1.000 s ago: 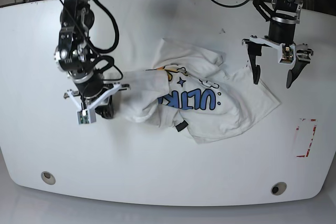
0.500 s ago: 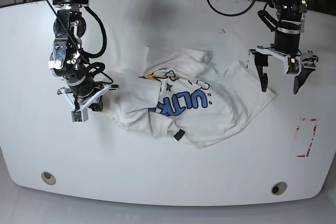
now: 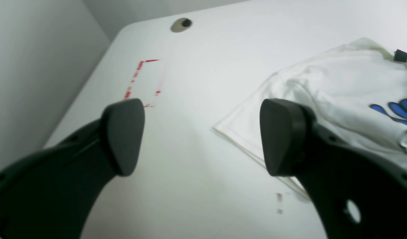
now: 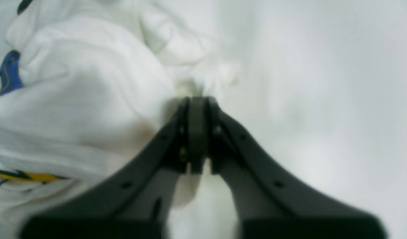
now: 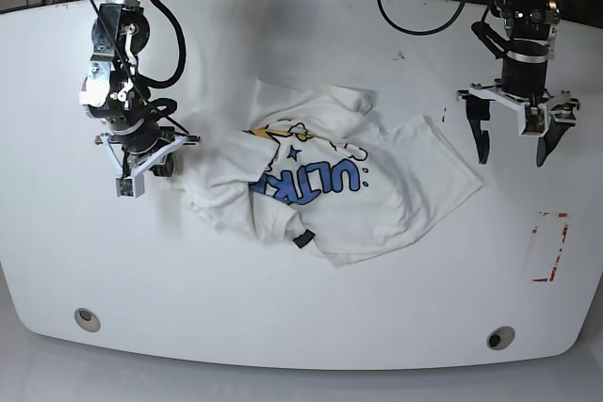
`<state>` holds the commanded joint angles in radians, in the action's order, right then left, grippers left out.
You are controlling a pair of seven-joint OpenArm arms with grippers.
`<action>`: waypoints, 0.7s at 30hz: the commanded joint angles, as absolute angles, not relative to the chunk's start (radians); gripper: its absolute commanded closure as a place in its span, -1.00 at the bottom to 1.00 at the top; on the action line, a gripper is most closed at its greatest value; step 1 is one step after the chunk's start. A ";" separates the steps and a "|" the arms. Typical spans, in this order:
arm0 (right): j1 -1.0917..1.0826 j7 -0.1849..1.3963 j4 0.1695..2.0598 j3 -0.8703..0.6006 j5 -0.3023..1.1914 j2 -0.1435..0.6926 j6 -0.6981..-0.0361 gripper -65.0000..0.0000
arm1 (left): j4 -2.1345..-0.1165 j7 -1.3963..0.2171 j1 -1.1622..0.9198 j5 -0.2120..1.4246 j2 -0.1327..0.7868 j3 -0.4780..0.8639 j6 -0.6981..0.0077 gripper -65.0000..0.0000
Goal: Fold the T-shirt properly
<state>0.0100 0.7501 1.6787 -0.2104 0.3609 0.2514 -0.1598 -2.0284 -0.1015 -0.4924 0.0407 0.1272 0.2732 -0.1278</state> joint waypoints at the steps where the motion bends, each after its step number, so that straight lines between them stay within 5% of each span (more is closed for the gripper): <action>1: 0.010 0.744 1.669 -0.210 0.363 0.253 -0.160 0.53 | -2.028 -0.099 -0.494 0.042 0.128 0.272 -0.127 -0.57; 11: 0.006 0.588 1.522 -0.219 0.387 0.273 -0.155 -0.19 | -2.017 -0.111 -0.458 0.052 0.131 0.241 -0.134 -0.57; 21: 0.002 0.571 1.514 -0.202 0.388 0.267 -0.191 -0.45 | -2.024 -0.107 -0.450 0.048 0.143 0.240 -0.131 -0.58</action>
<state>0.0017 0.5710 1.5138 -0.2015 0.3875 0.2670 -0.1910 -2.0238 -0.1072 -0.4499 0.0476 0.1435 0.2398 -0.1312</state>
